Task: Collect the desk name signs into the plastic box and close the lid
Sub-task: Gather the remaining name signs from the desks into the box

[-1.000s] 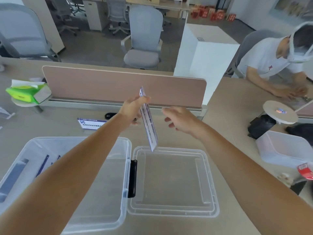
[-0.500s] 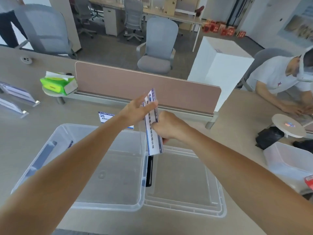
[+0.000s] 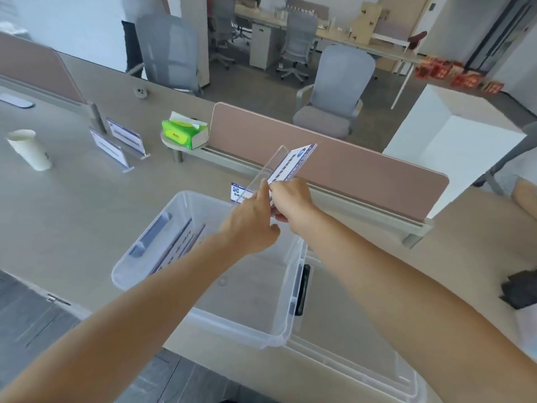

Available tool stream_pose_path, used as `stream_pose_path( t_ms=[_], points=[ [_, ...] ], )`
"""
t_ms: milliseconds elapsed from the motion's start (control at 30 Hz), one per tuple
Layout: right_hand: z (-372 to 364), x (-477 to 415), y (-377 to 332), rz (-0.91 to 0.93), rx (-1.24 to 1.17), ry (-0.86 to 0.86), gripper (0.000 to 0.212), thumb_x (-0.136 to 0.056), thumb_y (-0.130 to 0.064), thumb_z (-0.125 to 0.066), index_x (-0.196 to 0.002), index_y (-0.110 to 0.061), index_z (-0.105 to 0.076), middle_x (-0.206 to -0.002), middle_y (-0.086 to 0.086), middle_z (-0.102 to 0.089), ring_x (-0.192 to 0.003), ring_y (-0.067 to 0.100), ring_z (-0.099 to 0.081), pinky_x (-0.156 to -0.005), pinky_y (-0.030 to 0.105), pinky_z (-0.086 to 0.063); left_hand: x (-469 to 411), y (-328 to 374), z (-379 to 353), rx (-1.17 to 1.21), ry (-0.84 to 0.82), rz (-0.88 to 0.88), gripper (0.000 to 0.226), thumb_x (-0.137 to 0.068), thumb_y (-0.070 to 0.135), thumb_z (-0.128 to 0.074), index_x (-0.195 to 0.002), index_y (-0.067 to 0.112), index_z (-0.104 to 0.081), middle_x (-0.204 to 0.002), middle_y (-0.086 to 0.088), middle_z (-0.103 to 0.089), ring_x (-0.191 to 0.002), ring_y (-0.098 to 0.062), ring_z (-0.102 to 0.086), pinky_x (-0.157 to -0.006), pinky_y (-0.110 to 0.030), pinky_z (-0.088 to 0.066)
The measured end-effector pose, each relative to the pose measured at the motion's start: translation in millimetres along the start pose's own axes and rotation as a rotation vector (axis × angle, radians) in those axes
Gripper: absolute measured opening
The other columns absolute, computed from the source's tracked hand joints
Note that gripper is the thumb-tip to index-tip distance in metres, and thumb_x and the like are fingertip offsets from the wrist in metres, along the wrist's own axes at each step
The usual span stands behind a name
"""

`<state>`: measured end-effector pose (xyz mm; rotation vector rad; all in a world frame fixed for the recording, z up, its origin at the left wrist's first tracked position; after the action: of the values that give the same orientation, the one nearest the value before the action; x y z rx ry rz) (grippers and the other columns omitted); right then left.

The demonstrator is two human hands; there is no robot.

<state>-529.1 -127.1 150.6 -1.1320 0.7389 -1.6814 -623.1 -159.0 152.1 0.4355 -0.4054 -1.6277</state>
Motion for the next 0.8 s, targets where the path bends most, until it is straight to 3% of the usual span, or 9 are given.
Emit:
stream_pose_path(
  t_ms=[133, 233, 367, 467, 533, 567, 633, 733, 800],
  points=[
    [-25.2, 2.6, -8.2, 0.025, 0.058, -0.063, 0.031, -0.081, -0.024, -0.053, -0.104, -0.01, -0.068, -0.089, 0.007, -0.073, -0.068, 0.025, -0.061, -0.066, 0.033, -0.052, 7.9, -12.8, 16.4, -0.19, 0.088, 0.071, 0.047, -0.088, 0.001, -0.044, -0.134, 0.004, -0.038, -0.099, -0.01, -0.06, -0.083, -0.034, -0.058, -0.062, -0.035, -0.037],
    [-34.4, -3.7, -14.2, 0.033, 0.069, -0.151, 0.032, -0.087, -0.037, -0.049, -0.102, -0.012, -0.062, -0.086, 0.0, -0.065, -0.08, 0.023, -0.059, -0.073, 0.033, -0.049, 14.5, -36.4, 24.6, -0.194, 0.086, 0.174, 0.027, -0.089, -0.001, -0.044, -0.114, 0.004, -0.051, -0.083, -0.01, -0.049, -0.071, -0.031, -0.049, -0.058, -0.038, -0.04],
    [-9.9, -28.3, -23.5, 0.053, -0.052, -0.141, 0.063, -0.081, -0.058, -0.054, -0.13, -0.019, -0.044, -0.127, 0.007, -0.048, -0.096, 0.022, -0.056, -0.092, 0.045, -0.053, 34.6, -56.8, 24.1, -0.165, 0.093, 0.195, 0.028, -0.091, 0.002, -0.044, -0.117, 0.007, -0.053, -0.092, -0.018, -0.063, -0.077, -0.039, -0.06, -0.064, -0.044, -0.053],
    [-7.2, -37.1, -45.5, 0.204, -0.018, -0.203, 0.066, -0.093, -0.05, -0.05, -0.141, -0.006, -0.037, -0.143, 0.023, -0.042, -0.121, 0.038, -0.051, -0.098, 0.048, -0.046, 52.7, -55.1, 27.4, -0.178, 0.146, 0.195, 0.033, -0.091, 0.002, -0.042, -0.121, 0.009, -0.054, -0.097, -0.018, -0.068, -0.083, -0.042, -0.063, -0.067, -0.043, -0.053],
    [-18.2, -29.0, -57.5, 0.33, -0.064, -0.295, 0.049, -0.101, -0.036, -0.044, -0.123, 0.007, -0.048, -0.121, 0.031, -0.055, -0.105, 0.044, -0.058, -0.087, 0.048, -0.049, 66.0, -56.3, 29.0, -0.17, 0.186, 0.247, 0.037, -0.094, 0.004, -0.042, -0.129, 0.008, -0.054, -0.103, -0.019, -0.068, -0.091, -0.043, -0.063, -0.066, -0.036, -0.047],
    [-24.8, -22.8, -58.0, 0.361, -0.117, -0.34, 0.037, -0.101, -0.033, -0.045, -0.11, 0.003, -0.051, -0.102, 0.023, -0.06, -0.09, 0.038, -0.061, -0.079, 0.043, -0.049, 73.3, -59.1, 28.6, -0.145, 0.195, 0.289, 0.036, -0.095, 0.006, -0.042, -0.129, 0.008, -0.053, -0.102, -0.02, -0.068, -0.092, -0.043, -0.063, -0.064, -0.034, -0.043],
    [-41.3, -14.9, -50.0, 0.388, -0.181, -0.413, 0.021, -0.1, -0.033, -0.048, -0.099, -0.013, -0.053, -0.09, 0.002, -0.058, -0.083, 0.022, -0.058, -0.078, 0.039, -0.05, 87.1, -65.8, 33.2, -0.116, 0.229, 0.369, 0.024, -0.098, 0.011, -0.041, -0.115, 0.011, -0.057, -0.092, -0.018, -0.066, -0.088, -0.039, -0.062, -0.054, -0.031, -0.035],
    [-70.7, -11.6, -37.1, 0.41, -0.026, -0.492, 0.035, -0.093, -0.054, -0.047, -0.109, -0.024, -0.051, -0.1, -0.005, -0.058, -0.081, 0.017, -0.062, -0.082, 0.043, -0.058, 101.8, -80.8, 42.3, -0.155, 0.272, 0.454, 0.014, -0.1, 0.015, -0.039, -0.092, 0.015, -0.05, -0.074, -0.007, -0.053, -0.071, -0.032, -0.052, -0.047, -0.031, -0.023],
    [-86.9, -13.0, -28.1, 0.332, 0.077, -0.534, 0.046, -0.09, -0.062, -0.044, -0.114, -0.023, -0.047, -0.1, 0.003, -0.061, -0.067, 0.022, -0.066, -0.069, 0.04, -0.061, 105.9, -90.3, 35.6, -0.196, 0.239, 0.458, 0.013, -0.099, 0.014, -0.04, -0.095, 0.012, -0.052, -0.065, -0.002, -0.047, -0.06, -0.026, -0.046, -0.045, -0.03, -0.024]
  ],
)
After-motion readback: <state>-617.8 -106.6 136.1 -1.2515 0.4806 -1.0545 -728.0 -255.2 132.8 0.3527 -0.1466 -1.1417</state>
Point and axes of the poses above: each hand's wrist, its own x-axis away from the middle knuckle, its own z-axis out of the back of the hand, y = z × x, the point moved 10 cm from there along -x, towards the middle knuckle
